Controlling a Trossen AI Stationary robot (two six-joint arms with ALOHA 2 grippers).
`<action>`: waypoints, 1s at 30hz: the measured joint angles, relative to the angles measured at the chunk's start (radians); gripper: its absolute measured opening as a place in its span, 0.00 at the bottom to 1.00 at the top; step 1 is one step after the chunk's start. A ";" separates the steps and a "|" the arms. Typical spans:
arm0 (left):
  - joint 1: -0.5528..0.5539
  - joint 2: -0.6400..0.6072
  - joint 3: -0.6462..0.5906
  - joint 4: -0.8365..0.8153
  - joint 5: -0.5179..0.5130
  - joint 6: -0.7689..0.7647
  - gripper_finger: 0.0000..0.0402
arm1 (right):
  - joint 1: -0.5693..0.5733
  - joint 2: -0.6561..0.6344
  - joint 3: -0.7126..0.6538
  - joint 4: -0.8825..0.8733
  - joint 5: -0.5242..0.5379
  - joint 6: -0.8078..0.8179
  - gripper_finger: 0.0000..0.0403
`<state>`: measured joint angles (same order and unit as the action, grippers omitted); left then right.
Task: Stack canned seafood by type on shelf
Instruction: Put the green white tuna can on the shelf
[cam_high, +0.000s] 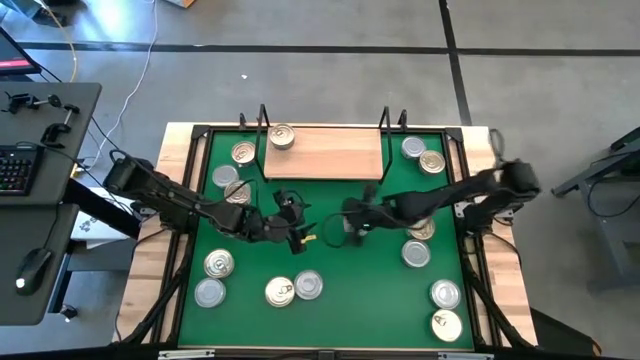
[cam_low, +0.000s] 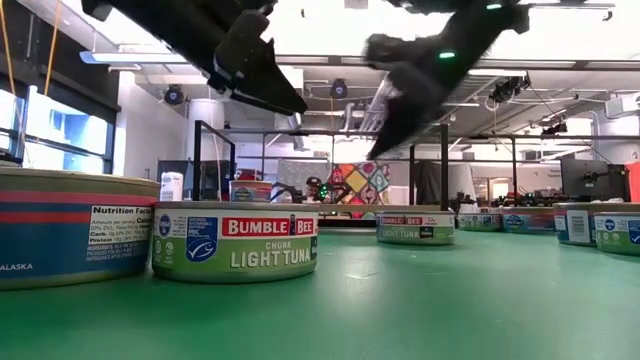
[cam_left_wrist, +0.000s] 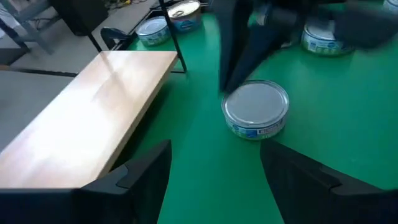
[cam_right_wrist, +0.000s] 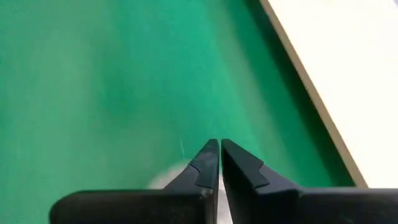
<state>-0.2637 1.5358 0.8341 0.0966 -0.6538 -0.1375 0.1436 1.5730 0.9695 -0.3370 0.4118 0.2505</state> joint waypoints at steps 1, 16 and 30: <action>0.002 0.002 -0.010 0.012 0.004 0.000 0.59 | 0.003 -0.042 -0.037 -0.024 -0.026 0.007 0.03; 0.010 0.013 -0.073 0.197 0.015 0.017 0.59 | 0.031 -0.141 -0.449 0.396 -0.213 0.290 0.03; 0.055 0.021 -0.072 0.196 0.103 -0.038 0.59 | 0.042 0.071 -0.149 0.417 -0.159 0.072 0.03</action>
<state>-0.2090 1.5563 0.7620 0.2924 -0.5505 -0.1759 0.1860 1.6439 0.8206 0.0802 0.2530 0.3225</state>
